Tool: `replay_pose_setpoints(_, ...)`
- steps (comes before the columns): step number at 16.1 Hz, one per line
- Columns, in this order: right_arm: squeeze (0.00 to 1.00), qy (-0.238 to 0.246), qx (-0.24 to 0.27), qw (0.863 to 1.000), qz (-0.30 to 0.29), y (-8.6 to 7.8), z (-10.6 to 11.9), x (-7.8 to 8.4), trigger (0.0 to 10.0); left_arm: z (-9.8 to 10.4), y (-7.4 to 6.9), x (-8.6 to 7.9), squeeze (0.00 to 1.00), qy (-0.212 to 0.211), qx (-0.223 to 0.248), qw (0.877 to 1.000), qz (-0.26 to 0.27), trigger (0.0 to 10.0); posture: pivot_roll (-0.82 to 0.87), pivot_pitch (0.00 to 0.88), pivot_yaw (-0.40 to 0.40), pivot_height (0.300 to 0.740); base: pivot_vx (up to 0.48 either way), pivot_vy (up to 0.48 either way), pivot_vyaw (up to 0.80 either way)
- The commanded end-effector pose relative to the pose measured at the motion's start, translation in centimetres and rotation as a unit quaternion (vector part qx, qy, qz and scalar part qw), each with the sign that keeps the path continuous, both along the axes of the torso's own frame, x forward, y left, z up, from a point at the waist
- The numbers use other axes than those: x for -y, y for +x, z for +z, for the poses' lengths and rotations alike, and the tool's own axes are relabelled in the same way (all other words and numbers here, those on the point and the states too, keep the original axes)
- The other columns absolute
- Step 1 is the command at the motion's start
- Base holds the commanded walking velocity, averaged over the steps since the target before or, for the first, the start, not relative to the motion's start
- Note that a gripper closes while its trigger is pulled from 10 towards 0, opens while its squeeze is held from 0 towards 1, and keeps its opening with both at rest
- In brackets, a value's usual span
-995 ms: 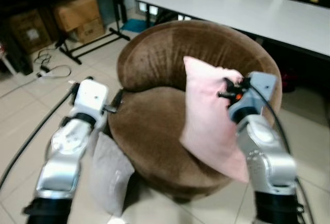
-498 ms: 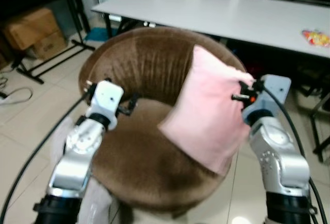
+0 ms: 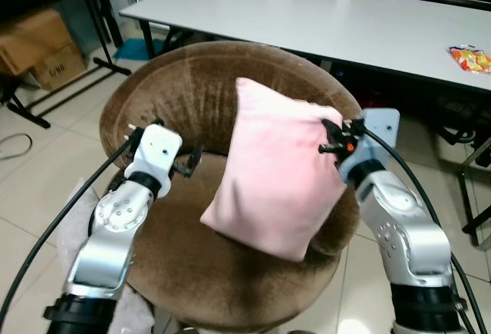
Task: Move the pillow to the sofa from floor
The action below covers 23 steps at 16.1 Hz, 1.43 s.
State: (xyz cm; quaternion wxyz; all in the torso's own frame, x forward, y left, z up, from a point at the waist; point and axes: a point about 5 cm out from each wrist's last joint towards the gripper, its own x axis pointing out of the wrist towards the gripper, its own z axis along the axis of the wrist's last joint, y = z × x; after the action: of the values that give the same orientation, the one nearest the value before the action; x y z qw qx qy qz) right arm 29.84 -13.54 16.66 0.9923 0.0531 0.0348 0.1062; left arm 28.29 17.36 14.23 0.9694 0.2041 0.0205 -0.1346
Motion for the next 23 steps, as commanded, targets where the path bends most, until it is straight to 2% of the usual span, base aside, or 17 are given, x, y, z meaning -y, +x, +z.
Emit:
replay_pose_setpoints(1, 0.00, 0.004, 0.002, 1.000, 0.018, 0.3, 0.7, -0.8, 10.0, 0.1, -0.3, -0.2, 0.04, 0.000, -0.006, 1.000, -0.013, 10.0, -0.11, 0.000, -0.017, 0.740, 0.000, 0.000, 0.00)
replay_pose_setpoints(3, 0.00, -0.005, -0.017, 0.999, 0.034, 0.6, 0.4, -1.6, 10.0, 0.1, -0.4, 0.0, 0.06, -0.006, -0.012, 0.999, -0.037, 10.0, -0.11, 0.000, -0.017, 0.740, 0.000, 0.000, 0.00)
replay_pose_setpoints(4, 0.00, -0.006, -0.028, 0.998, 0.054, 0.8, 0.3, -2.5, 10.0, -0.1, -0.7, 0.3, 0.06, 0.005, -0.023, 0.998, -0.058, 10.0, -0.11, 0.000, -0.017, 0.740, 0.000, 0.000, 0.00)
replay_pose_setpoints(6, 0.00, -0.013, -0.057, 0.994, 0.089, 1.3, 0.1, -4.4, 10.0, -0.4, -1.5, 0.9, 0.05, -0.001, -0.046, 0.994, -0.100, 10.0, -0.10, 0.000, -0.019, 0.740, 0.000, 0.000, 0.00)
replay_pose_setpoints(8, 0.00, -0.003, -0.098, 0.986, 0.138, 2.3, 0.1, -7.5, 10.0, -0.5, -1.7, 0.7, 0.04, -0.001, -0.052, 0.993, -0.107, 10.0, -0.10, 0.000, -0.019, 0.740, 0.000, 0.000, 0.00)
replay_pose_setpoints(10, 0.00, 0.020, -0.111, 0.986, 0.126, 3.4, 0.3, -8.8, 10.0, -0.6, -1.8, 0.8, 0.04, 0.002, -0.056, 0.992, -0.112, 10.0, -0.08, 0.000, -0.029, 0.740, 0.000, 0.000, 0.00)
replay_pose_setpoints(12, 0.00, 0.080, -0.130, 0.986, 0.070, 5.1, 0.6, -9.1, 10.0, -0.6, -2.0, 0.7, 0.04, 0.005, -0.062, 0.991, -0.119, 10.0, -0.07, 0.000, -0.034, 0.740, 0.000, 0.000, 0.00)
replay_pose_setpoints(13, 0.00, 0.106, -0.138, 0.984, 0.038, 5.9, 0.5, -8.5, 10.0, -0.6, -2.1, 0.7, 0.04, 0.005, -0.064, 0.991, -0.120, 10.0, -0.07, 0.000, -0.034, 0.740, 0.000, 0.000, 0.00)
replay_pose_setpoints(14, 0.00, 0.141, -0.155, 0.978, -0.021, 6.8, 0.1, -7.1, 10.0, -0.6, -2.2, 0.6, 0.04, 0.006, -0.065, 0.991, -0.121, 10.0, -0.06, 0.000, -0.039, 0.740, 0.000, 0.000, 0.00)
replay_pose_setpoints(15, 0.00, 0.157, -0.164, 0.973, -0.052, 7.2, -0.2, -6.2, 10.0, -0.6, -2.3, 0.6, 0.04, 0.006, -0.065, 0.990, -0.121, 10.0, -0.06, 0.000, -0.039, 0.740, 0.000, 0.000, 0.00)
replay_pose_setpoints(17, 0.00, 0.199, -0.191, 0.950, -0.144, 8.2, -1.7, -3.0, 10.0, -0.7, -2.5, 0.5, 0.04, 0.007, -0.069, 0.990, -0.122, 10.0, -0.06, 0.000, -0.044, 0.740, 0.000, 0.000, 0.00)
replay_pose_setpoints(18, 0.00, 0.205, -0.208, 0.937, -0.194, 8.2, -3.2, -0.7, 10.0, -0.7, -2.6, 0.6, 0.04, 0.007, -0.072, 0.990, -0.124, 10.0, -0.05, 0.000, -0.044, 0.740, 0.000, 0.000, 0.00)
replay_pose_setpoints(19, 0.00, 0.205, -0.224, 0.927, -0.223, 8.0, -4.4, 0.6, 10.0, -0.8, -2.6, 0.6, 0.04, 0.008, -0.074, 0.989, -0.126, 10.0, -0.05, 0.000, -0.042, 0.740, 0.000, 0.000, 0.00)
replay_pose_setpoints(21, 0.00, 0.207, -0.254, 0.911, -0.251, 7.2, -7.1, 2.1, 10.0, -0.8, -2.6, 0.6, 0.04, 0.010, -0.075, 0.989, -0.131, 10.0, -0.06, 0.000, -0.035, 0.740, 0.000, 0.000, 0.00)
replay_pose_setpoints(23, 0.00, 0.170, -0.251, 0.920, -0.248, 6.8, -8.3, 2.5, 10.0, -0.8, -2.6, 0.7, 0.04, 0.011, -0.075, 0.988, -0.133, 10.0, -0.06, 0.000, -0.035, 0.740, 0.000, 0.000, 0.00)
